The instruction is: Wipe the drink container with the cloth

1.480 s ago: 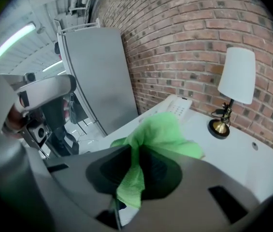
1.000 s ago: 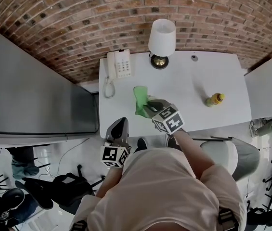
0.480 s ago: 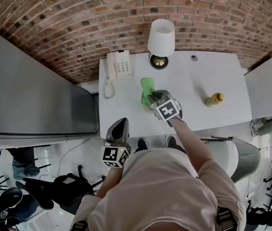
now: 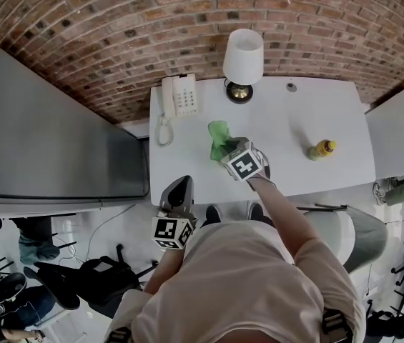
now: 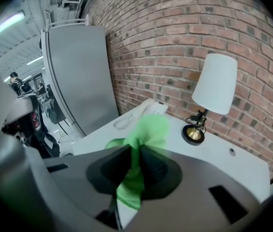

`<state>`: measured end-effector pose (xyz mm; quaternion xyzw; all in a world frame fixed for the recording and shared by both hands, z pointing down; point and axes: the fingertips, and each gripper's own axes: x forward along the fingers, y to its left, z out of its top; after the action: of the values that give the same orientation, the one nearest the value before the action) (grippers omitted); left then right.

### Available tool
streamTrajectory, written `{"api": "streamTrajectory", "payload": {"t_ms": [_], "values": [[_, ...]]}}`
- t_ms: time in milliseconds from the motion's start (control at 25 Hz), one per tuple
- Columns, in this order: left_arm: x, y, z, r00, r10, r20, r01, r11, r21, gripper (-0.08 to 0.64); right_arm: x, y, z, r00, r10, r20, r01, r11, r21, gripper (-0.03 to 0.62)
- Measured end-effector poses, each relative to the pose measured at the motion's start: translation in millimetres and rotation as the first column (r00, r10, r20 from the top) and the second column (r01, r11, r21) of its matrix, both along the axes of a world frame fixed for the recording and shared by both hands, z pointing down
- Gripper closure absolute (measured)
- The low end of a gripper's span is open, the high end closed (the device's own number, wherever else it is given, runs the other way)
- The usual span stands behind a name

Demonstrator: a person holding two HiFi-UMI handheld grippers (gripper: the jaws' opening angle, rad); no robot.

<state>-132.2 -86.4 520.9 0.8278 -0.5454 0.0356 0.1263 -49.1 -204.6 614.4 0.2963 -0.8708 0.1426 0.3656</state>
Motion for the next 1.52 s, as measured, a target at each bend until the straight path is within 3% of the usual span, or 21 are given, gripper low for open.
{"api": "streamTrajectory", "payload": {"t_ms": [440,760,1320,1520], "values": [[-1.6,-1.1,2.5,1.0,-0.002,-0.022,0.002,1.0,-0.011,0.549,0.1,22.8,-11.8,1.0,-0.006,0.017,0.006,0.999,-0.039,0.531],[-1.1,-0.8,3.2,1.0,0.001,-0.022,-0.001,1.0,-0.01,0.549,14.7,44.5,-4.1,0.998,0.055,0.034,-0.051,0.993,-0.104,0.531],[2.0,1.6,3.1,1.0,0.011,-0.029,-0.012,1.0,-0.011,0.549,43.1,102.7,13.2,0.999,0.042,0.025,-0.037,0.983,-0.179,0.531],[2.3,2.4,2.6,0.999,0.014,-0.03,-0.014,1.0,-0.013,0.549,46.5,109.7,10.4,0.998,0.055,0.036,-0.049,0.985,-0.165,0.531]]}}
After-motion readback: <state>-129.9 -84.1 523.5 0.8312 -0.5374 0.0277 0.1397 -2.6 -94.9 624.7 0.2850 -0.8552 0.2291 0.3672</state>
